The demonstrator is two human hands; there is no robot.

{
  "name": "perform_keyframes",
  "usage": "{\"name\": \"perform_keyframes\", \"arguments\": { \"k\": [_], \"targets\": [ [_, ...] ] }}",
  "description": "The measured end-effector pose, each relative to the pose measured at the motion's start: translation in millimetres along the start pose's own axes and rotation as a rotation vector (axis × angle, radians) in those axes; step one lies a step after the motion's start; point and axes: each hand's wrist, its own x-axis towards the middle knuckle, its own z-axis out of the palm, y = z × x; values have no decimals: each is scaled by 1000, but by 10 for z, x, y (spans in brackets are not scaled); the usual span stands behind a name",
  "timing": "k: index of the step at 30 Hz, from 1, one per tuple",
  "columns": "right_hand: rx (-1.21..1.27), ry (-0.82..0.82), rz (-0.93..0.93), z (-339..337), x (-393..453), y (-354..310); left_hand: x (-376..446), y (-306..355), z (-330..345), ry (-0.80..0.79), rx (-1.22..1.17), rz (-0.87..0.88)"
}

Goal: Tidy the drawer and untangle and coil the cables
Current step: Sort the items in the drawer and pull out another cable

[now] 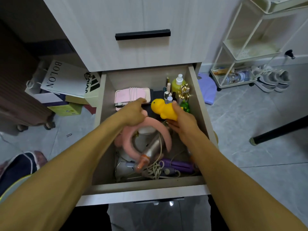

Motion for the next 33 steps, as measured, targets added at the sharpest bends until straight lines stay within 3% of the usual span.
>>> {"name": "perform_keyframes", "arguments": {
  "k": [6, 11, 15, 20, 25, 33],
  "targets": [
    [-198, -98, -5, 176, 79, 96, 148, 178, 21, -65, -400, -2],
    [-288, 7, -107, 66, 99, 163, 226, 44, 147, 5, -219, -10],
    [-304, -79, -126, 54, 162, 171, 219, -41, 119, -55, -243, 29],
    [-221, -121, -55, 116, 163, 179, 160, -17, 142, -16, -369, 55],
    [-230, -187, -97, 110, 177, 188, 167, 38, 237, 82, -160, 150],
    [-270, -123, -184, 111, 262, 25, 220, 49, 292, 84, -95, 122]
  ]
}}
